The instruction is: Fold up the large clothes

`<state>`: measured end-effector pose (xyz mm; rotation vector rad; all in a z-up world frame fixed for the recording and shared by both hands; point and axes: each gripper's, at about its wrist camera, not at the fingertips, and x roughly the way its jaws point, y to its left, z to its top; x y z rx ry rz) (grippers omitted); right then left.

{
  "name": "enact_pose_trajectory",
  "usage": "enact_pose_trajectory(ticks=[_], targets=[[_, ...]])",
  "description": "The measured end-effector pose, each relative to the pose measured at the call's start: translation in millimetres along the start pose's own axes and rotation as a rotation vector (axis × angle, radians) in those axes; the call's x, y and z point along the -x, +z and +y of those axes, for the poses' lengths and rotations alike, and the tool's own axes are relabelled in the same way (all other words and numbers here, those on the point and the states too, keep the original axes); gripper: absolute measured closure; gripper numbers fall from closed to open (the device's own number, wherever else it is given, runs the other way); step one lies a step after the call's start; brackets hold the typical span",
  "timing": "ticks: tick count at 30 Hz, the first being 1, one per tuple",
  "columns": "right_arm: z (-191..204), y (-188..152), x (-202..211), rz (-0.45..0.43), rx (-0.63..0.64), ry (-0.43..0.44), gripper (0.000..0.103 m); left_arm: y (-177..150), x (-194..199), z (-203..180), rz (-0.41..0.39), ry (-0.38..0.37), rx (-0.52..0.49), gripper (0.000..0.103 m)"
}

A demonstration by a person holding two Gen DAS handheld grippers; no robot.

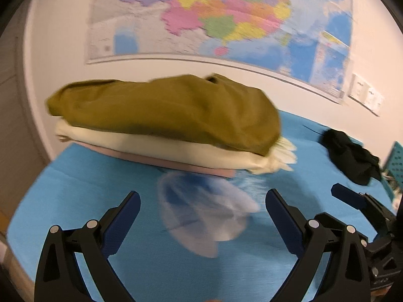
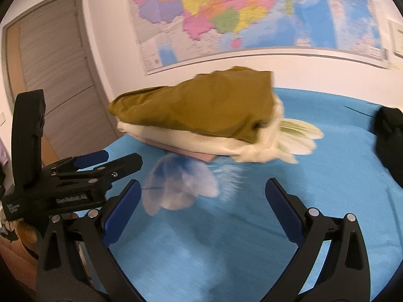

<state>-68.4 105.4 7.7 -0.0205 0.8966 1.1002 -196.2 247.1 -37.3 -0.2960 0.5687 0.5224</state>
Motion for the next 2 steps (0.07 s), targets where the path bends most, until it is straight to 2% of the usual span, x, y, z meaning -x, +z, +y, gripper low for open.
enact_pose_trajectory(ticks=[2], targets=[[-14.2, -2.9, 9.8, -0.008, -0.029, -0.035, 0.006, 0.2, -5.2, -14.8, -0.001, -0.025, -0.030, 0.007]])
